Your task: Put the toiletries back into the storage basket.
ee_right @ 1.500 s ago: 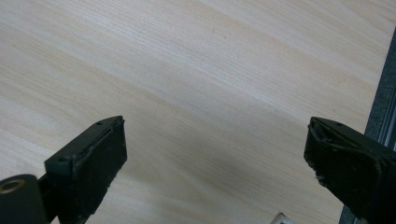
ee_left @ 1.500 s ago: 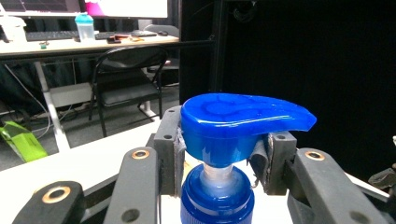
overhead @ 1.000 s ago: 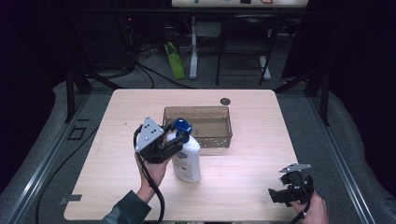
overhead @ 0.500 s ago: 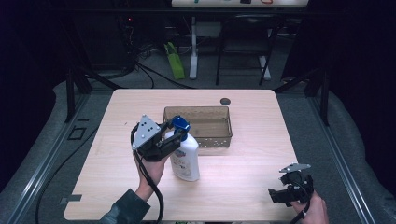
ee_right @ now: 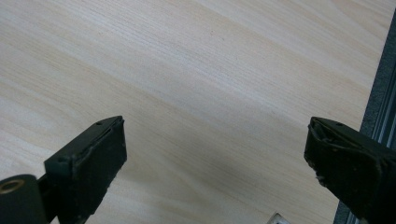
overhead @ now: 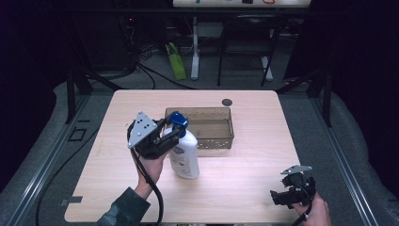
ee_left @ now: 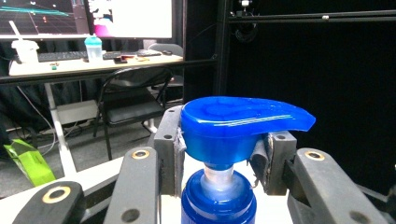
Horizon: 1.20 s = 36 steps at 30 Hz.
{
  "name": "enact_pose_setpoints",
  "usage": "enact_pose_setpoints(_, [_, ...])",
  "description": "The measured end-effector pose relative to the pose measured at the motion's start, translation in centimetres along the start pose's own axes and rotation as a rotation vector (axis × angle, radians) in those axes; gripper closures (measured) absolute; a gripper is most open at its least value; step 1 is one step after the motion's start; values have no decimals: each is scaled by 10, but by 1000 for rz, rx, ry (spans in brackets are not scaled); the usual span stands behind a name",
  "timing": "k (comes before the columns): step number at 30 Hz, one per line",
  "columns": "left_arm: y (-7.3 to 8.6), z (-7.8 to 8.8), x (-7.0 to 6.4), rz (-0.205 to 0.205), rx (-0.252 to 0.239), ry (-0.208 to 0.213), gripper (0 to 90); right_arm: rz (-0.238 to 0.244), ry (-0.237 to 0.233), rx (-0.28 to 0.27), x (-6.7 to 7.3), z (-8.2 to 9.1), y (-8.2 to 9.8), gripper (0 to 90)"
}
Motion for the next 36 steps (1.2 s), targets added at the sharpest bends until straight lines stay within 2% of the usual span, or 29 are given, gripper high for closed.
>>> enact_pose_setpoints(11, [-10,0,6,-2,-15,-10,588,10,8,0,-1,-1,0,50])
enact_pose_setpoints(14, [-14,2,8,9,-37,-6,588,15,9,2,-1,-2,0,50])
enact_pose_setpoints(18, [-17,3,9,17,-36,-8,588,9,7,3,-1,-2,0,50])
enact_pose_setpoints(36, [-32,5,16,-5,-57,-33,589,14,11,2,0,-1,-1,52])
Point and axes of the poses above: each handheld gripper's, and its own axes: z roughly backward along the jaws, y roughly out of its underside, x roughly to its left, the point moved 8 cm from there along -z, roughly forward along the jaws, and after that the axes turned 1 degree about -x, right-handed, at the moved point
